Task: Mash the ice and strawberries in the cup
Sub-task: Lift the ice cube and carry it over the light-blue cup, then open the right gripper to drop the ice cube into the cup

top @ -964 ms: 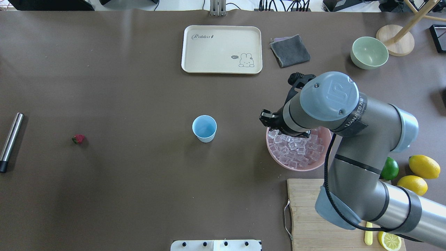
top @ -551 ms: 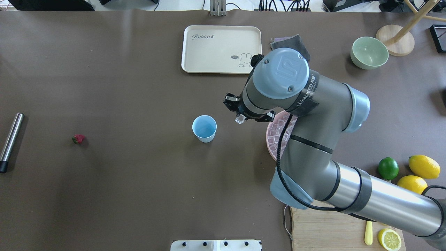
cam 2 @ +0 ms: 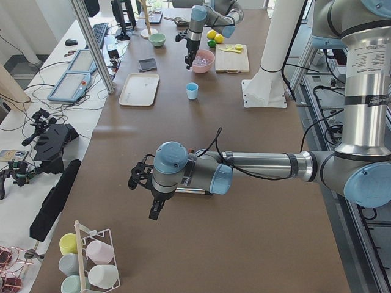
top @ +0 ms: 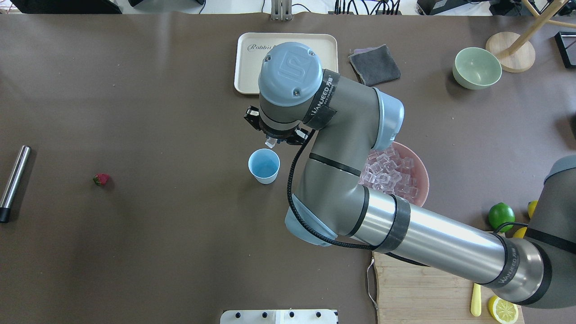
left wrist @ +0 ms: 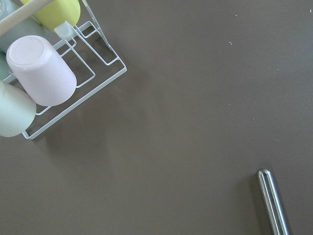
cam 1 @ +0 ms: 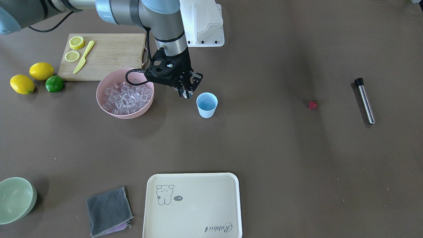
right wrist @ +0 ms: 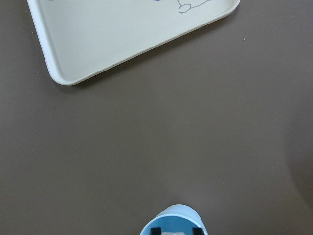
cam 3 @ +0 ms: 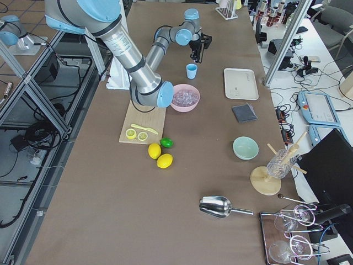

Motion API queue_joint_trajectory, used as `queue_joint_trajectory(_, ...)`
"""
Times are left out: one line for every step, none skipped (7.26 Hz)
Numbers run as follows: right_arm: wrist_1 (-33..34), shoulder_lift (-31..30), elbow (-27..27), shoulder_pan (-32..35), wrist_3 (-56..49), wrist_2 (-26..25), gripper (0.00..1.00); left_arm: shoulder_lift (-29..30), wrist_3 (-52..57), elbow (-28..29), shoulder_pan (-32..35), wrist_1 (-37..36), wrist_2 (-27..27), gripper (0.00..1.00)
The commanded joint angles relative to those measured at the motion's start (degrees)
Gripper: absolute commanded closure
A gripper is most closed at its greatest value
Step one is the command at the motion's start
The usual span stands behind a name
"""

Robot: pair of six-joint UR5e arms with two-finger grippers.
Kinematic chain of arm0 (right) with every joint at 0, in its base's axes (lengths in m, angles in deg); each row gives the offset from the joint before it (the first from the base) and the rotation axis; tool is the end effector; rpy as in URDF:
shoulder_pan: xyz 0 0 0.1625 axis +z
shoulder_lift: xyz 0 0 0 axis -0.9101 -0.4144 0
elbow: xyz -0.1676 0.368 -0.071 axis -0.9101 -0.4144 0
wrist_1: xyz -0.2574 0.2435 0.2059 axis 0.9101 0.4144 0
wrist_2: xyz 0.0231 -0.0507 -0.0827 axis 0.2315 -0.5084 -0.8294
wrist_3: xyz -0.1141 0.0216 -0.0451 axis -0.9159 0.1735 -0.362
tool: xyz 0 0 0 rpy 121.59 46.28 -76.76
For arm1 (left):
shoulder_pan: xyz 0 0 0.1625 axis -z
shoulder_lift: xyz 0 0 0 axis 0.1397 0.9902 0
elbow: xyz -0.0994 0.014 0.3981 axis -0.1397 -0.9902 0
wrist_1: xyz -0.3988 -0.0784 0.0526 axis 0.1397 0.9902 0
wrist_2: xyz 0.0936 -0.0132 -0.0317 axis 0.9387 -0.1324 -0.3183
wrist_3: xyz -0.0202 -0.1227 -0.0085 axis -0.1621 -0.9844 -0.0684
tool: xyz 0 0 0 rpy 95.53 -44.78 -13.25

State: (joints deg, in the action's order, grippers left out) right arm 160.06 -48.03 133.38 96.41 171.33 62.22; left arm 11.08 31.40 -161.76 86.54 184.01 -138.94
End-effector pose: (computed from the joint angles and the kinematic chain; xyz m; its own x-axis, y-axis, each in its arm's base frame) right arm -0.5567 -0.4568 0.1090 0.5383 0.3883 0.7480 -0.3911 0.9013 -0.1864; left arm -0.0840 -0.4799 0.6269 0.7261 0.2121 -0.6541 0.0146 0.9463 0.3230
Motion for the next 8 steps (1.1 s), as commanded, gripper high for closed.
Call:
queue_joint_trajectory(0.0, 0.9, -1.9, -1.8, 1.4, -1.1, 0.71, 0.0, 0.0, 0.1, 0.0, 0.0, 0.1, 0.01)
queue_joint_trajectory(0.0, 0.9, -1.9, -2.0, 0.9, -1.5, 0.71, 0.0, 0.0, 0.1, 0.0, 0.0, 0.1, 0.01)
queue_joint_trajectory(0.0, 0.5, -2.0, -2.7, 0.7, -1.6, 0.69, 0.0, 0.0, 0.2, 0.0, 0.0, 0.1, 0.01)
queue_joint_trajectory(0.0, 0.9, -2.0, -3.1, 0.9, -1.9, 0.70, -0.1, 0.0, 0.1, 0.1, 0.0, 0.1, 0.01)
queue_joint_trajectory(0.0, 0.7, -1.8, -3.1, 0.8, -1.9, 0.69, -0.1, 0.0, 0.1, 0.1, 0.0, 0.1, 0.01)
queue_joint_trajectory(0.0, 0.2, -2.4, -3.3, 0.7, -2.0, 0.67, -0.1, 0.0, 0.2, 0.0, 0.0, 0.1, 0.01)
queue_joint_trajectory(0.0, 0.4, -2.8, -3.6, 0.5, -2.4, 0.60, -0.2, 0.0, 0.1, 0.0, 0.0, 0.0, 0.01)
queue_joint_trajectory(0.0, 0.3, -2.8, -3.5, 0.4, -2.3, 0.47, -0.2, 0.1, 0.2, 0.0, 0.0, 0.1, 0.01)
